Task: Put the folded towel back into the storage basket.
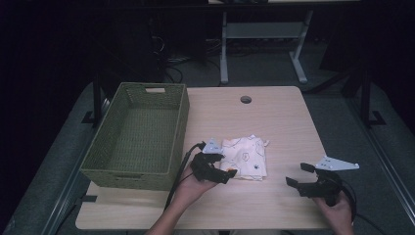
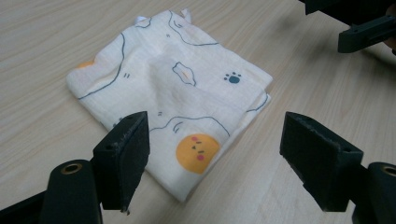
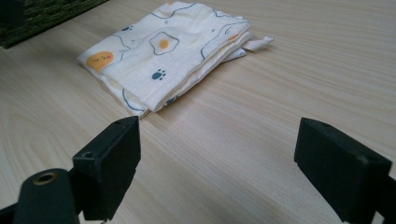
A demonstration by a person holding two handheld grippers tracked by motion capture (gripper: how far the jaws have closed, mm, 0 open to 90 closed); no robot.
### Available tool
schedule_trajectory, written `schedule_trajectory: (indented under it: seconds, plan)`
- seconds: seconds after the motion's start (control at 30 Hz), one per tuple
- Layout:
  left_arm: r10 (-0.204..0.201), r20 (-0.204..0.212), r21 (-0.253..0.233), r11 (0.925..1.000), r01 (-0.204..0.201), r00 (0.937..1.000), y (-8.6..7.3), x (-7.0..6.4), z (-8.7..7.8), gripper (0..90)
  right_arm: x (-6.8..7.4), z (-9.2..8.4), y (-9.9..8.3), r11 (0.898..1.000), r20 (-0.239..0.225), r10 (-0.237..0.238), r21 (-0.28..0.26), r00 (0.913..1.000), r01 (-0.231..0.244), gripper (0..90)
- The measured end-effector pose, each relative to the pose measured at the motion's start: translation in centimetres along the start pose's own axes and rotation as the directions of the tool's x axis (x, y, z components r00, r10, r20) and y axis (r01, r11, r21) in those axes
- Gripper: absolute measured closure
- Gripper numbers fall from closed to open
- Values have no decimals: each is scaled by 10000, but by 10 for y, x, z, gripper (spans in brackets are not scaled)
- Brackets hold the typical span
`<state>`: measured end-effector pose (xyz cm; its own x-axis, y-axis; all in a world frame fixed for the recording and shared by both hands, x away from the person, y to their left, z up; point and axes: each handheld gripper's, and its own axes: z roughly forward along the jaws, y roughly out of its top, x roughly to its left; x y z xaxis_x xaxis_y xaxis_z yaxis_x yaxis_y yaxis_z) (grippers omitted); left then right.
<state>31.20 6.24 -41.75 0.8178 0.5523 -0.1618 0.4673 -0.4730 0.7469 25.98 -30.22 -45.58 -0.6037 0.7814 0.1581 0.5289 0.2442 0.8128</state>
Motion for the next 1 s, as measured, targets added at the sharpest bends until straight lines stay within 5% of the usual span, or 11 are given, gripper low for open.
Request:
schedule_trajectory:
  seconds: [0.6, 1.0]
  plan:
    - [256, 71, 469, 9986, -259, 9996, 27, 3, 27, 253, -1, 0, 0, 10000, -22, 7, -67, 10000, -8, 143]
    - [45, 97, 932, 9956, -54, 9999, 44, 10, 57, 266, -1, 0, 1, 9999, -97, -5, -125, 10000, 4, 143]
